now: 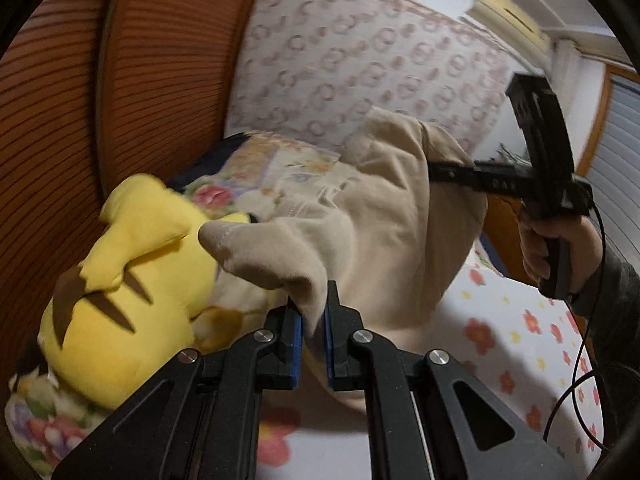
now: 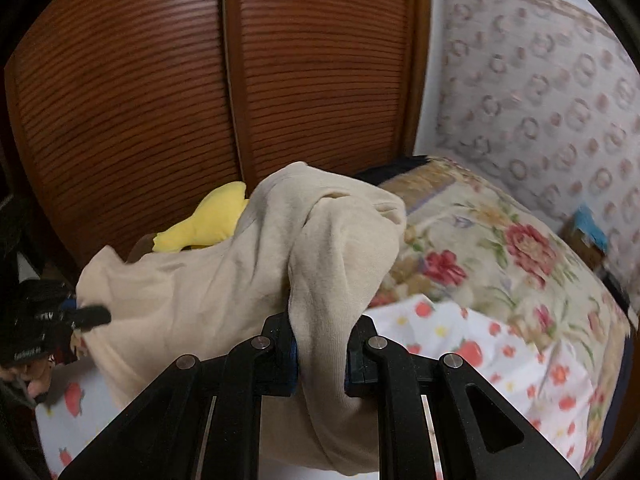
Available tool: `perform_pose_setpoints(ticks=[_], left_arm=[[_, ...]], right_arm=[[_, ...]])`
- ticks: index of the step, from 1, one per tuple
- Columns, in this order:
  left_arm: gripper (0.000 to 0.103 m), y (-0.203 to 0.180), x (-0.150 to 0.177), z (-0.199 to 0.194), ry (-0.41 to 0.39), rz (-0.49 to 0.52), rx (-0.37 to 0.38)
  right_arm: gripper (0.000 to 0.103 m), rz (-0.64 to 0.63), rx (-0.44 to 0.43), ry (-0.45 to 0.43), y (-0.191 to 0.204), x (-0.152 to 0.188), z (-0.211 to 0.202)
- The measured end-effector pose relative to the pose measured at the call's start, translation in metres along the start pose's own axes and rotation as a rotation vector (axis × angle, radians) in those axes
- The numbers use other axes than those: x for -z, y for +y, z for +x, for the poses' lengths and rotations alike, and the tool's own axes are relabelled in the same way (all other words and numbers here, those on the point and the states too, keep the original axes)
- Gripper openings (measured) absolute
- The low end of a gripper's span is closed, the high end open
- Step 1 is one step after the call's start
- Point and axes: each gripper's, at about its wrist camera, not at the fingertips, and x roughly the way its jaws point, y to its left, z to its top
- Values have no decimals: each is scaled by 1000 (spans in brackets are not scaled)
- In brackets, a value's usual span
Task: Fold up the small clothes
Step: 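Lift the shirt bundle with both tools and carry it beside the Pikachu plush, then open both tools to set the folded shirt down and withdraw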
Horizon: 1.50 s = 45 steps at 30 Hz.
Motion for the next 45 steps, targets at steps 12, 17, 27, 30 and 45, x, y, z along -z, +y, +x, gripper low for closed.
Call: perform_pose_setpoints(ticks=[12,17,27,30,45], left_arm=[[10,13,16,11,50,5,-90],[21,19,11,10,67,-13,-90],[83,2,4,-19,-6,81,-116],[83,-11,2,-28,-30,120,-117],[83,-102,13,-69,-91,271,1]], right_arm=[[39,33,79,16,13,-19,61],[39,117,111,-20,3,-4,58],[39,208,103,-14,15,33,25],[39,244,116,-42,23,47,-7],[47,377,284,-183,87,147,-186]])
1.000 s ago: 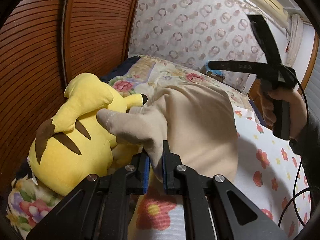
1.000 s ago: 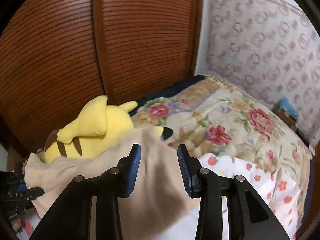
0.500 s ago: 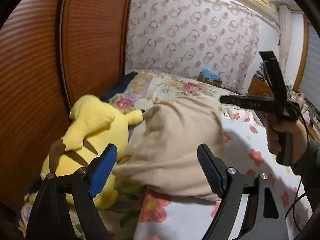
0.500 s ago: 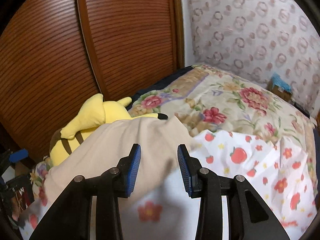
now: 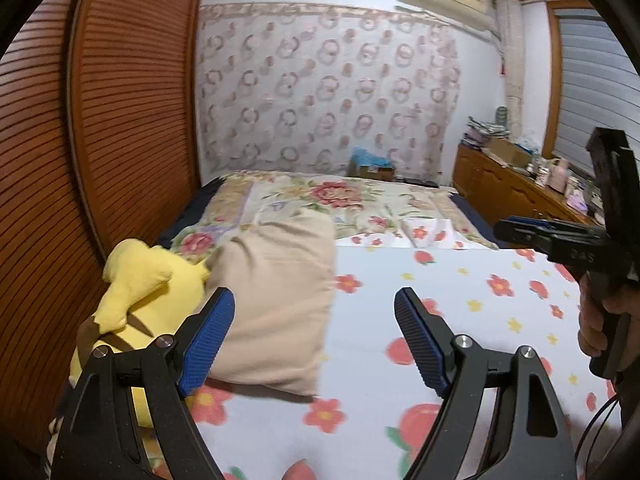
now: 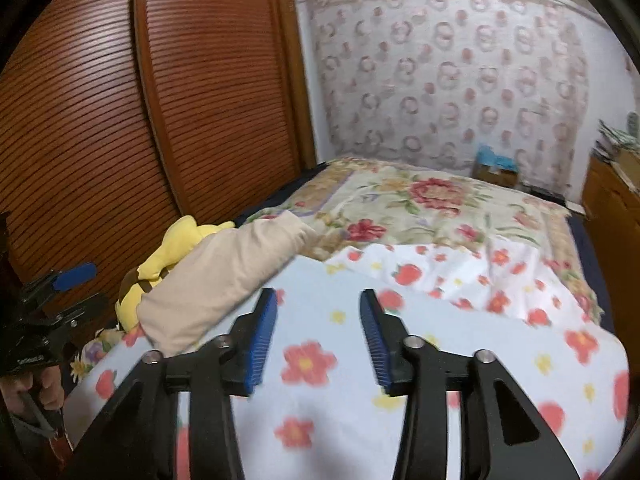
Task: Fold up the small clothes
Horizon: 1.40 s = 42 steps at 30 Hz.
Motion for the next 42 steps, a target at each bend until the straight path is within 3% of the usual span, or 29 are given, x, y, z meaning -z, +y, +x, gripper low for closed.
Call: perform_pose_setpoints(ticks=[2,3,7,14,21,31,42], left_arm=[[83,-14,1,-6,-8,13,23],[83,-19,1,-8,-9,19,30],[83,-46,3,-20,-14,64,52],[83,-76,-2,-46,-49,88,66],[83,-96,-10,-66,-90,119,88],[83,-102,-11,-72,-101,124,90],[83,-101,-13,-73,-105,122,88]], right_arm=[[52,5,29,-16,2,10,-20],[59,11,42,-25,2,15,-31],[62,46,115,-46,7,40,-72],[62,114,224,-125,25,66,-150],[62,139,295,-198,53,78,-195],[62,139,325,-225,70,91,-190],[62,145,333,-227,59,96,-190]])
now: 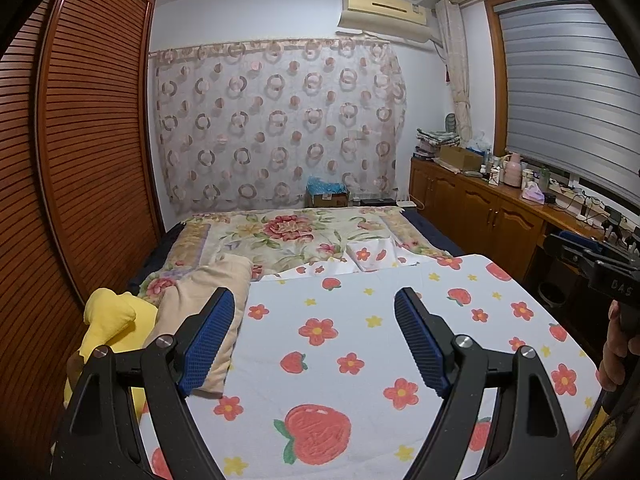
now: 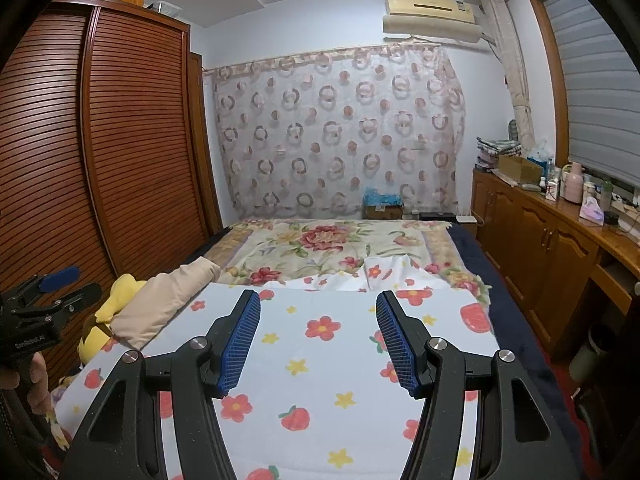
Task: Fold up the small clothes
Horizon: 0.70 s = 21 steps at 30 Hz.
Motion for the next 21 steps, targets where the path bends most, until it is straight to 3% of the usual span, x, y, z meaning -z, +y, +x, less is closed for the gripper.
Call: perform_pose_setpoints(ticks=[21], left_arm=[[83,2,1,-1,0,1,0]], right_arm=[[62,0,-3,-2,-5,-4,-4]])
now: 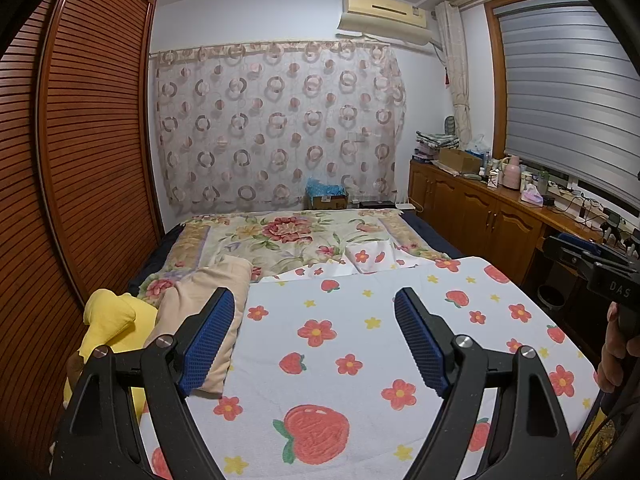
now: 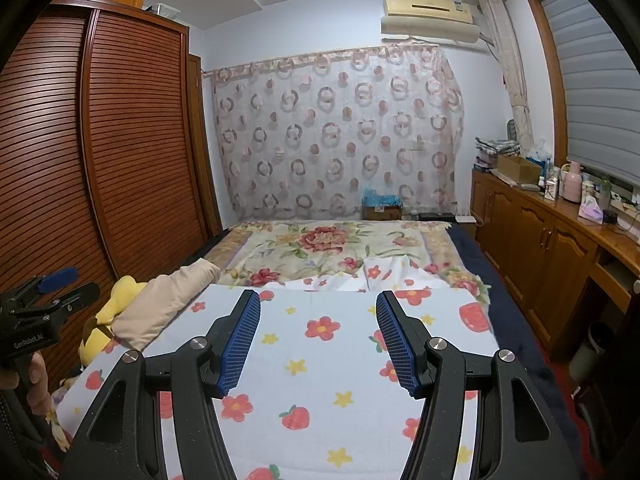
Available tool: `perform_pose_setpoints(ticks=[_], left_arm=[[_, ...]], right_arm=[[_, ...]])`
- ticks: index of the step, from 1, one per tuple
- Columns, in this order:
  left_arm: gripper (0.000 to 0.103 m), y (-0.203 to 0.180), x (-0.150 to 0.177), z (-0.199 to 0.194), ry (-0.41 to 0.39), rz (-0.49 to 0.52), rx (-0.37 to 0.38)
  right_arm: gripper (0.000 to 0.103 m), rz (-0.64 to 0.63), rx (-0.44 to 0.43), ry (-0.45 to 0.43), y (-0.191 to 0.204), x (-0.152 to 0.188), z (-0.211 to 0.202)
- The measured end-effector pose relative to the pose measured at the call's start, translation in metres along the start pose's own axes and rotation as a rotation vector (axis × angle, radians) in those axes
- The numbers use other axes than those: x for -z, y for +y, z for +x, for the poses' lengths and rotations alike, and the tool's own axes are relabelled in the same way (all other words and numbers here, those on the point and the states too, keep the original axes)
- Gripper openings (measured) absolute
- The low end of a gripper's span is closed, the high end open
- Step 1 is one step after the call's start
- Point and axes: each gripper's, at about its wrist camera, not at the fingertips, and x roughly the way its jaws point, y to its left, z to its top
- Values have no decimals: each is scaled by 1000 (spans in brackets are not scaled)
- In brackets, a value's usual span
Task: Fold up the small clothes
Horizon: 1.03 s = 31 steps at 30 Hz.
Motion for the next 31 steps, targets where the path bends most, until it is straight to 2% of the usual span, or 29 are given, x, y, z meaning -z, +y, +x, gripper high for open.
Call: perform_pose_setpoints(ticks=[31], left_arm=[[83,2,2,0,-3,-3,0]], right_arm=[[62,0,4,-8,2,0,0]])
